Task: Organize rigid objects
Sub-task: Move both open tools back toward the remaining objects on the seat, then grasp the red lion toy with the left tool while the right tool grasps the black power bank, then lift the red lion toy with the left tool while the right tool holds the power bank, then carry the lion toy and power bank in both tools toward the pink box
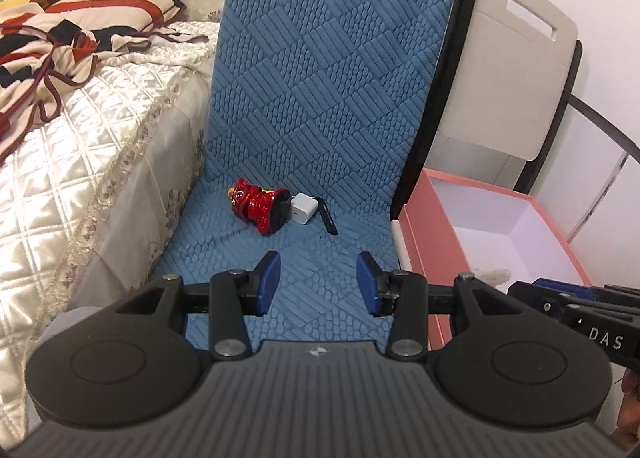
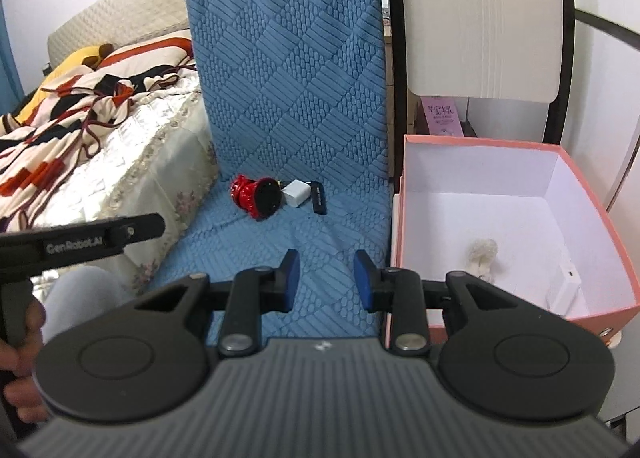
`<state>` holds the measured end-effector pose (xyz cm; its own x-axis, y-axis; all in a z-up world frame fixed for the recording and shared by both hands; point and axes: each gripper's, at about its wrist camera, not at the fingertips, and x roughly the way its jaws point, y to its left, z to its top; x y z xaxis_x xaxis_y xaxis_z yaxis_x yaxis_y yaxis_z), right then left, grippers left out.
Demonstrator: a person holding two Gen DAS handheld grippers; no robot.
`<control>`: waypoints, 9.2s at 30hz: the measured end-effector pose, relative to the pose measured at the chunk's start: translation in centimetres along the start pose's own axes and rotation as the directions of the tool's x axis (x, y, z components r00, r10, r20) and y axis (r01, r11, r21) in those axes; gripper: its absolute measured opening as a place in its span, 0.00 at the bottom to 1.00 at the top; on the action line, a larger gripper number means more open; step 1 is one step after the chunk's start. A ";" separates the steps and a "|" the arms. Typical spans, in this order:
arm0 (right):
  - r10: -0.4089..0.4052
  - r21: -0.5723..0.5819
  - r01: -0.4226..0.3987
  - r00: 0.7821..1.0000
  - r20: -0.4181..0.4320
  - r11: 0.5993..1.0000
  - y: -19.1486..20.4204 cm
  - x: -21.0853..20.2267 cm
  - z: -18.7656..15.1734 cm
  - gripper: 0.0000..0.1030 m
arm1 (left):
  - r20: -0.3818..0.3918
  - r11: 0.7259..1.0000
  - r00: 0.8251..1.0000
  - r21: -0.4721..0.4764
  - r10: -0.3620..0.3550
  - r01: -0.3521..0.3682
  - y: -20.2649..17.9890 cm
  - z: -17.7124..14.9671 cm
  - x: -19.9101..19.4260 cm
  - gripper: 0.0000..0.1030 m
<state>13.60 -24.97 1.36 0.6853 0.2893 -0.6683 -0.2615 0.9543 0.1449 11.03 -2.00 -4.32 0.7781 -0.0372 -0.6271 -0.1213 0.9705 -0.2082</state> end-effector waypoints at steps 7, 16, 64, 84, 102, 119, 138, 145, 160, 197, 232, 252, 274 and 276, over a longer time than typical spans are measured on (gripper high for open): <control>-0.011 -0.010 0.011 1.000 -0.002 1.000 0.1 2.7 0.2 0.33 | -0.033 0.999 0.999 -0.043 -0.015 0.014 0.6 0.9 4.0 0.63; 0.025 -0.038 -0.025 1.000 0.016 0.999 0.1 7.2 1.1 0.61 | -0.039 0.995 0.998 -0.086 -0.059 0.055 0.7 3.9 10.8 0.73; 0.034 -0.240 -0.083 0.979 -0.203 0.967 3.4 35.9 4.8 0.47 | -0.265 0.792 0.963 -0.598 -0.050 -0.123 16.6 7.4 35.3 0.69; 0.004 -0.194 -0.051 0.971 -0.240 0.980 2.2 38.3 4.9 0.22 | -0.287 0.838 0.957 -0.531 -0.036 -0.127 14.4 7.6 37.2 0.63; 0.096 -0.146 -0.138 0.960 -0.263 0.980 0.4 35.8 5.7 0.14 | -0.212 0.988 0.972 -0.095 0.101 -0.123 7.7 9.1 33.9 0.64; 0.061 -0.216 -0.119 0.965 -0.254 0.969 2.1 38.9 4.4 0.17 | -0.260 0.983 0.965 -0.185 -0.033 -0.017 7.9 8.5 33.8 0.65; 0.146 0.017 -0.147 0.946 -0.289 0.989 -1.0 38.8 6.1 0.15 | -0.247 0.979 0.957 -0.167 -0.154 0.115 8.2 7.7 29.6 0.73; 0.186 -0.008 -0.199 0.929 -0.320 0.980 -0.7 39.2 6.2 0.43 | -0.287 0.988 0.949 -0.116 -0.131 0.102 7.7 6.8 29.7 0.76; 0.088 -0.099 -0.121 0.953 -0.288 0.988 -0.2 37.2 6.5 0.26 | -0.339 0.997 0.938 -0.050 -0.072 0.058 7.1 5.9 31.0 0.76; 0.033 -0.149 -0.084 0.948 -0.316 0.985 -0.5 36.6 5.3 0.25 | -0.315 0.998 0.949 -0.063 -0.026 0.007 6.6 5.6 31.1 0.73; 0.042 0.028 -0.036 0.974 -0.224 0.999 -0.9 23.4 3.1 0.25 | -0.259 0.997 0.966 -0.079 -0.021 0.000 5.0 3.1 23.8 0.73; -0.006 0.057 0.014 0.989 -0.150 0.998 -0.8 14.2 3.6 0.25 | -0.235 0.996 0.969 -0.060 -0.080 0.068 1.1 4.5 16.7 0.73; -0.032 0.079 0.034 0.999 -0.025 0.996 -4.1 5.5 9.2 0.25 | -0.153 0.979 0.967 -0.038 -0.202 0.199 -7.0 10.0 10.1 0.73; -0.029 0.076 0.030 1.000 -0.009 0.997 -4.7 4.8 10.0 0.25 | -0.143 0.977 0.967 -0.036 -0.212 0.209 -8.3 10.8 9.8 0.73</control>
<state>24.92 -27.29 4.74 0.6866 0.2607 -0.6787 -0.1887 0.9654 0.1799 26.28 -7.83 -0.66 0.6901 -0.2760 -0.6690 0.0222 0.9321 -0.3616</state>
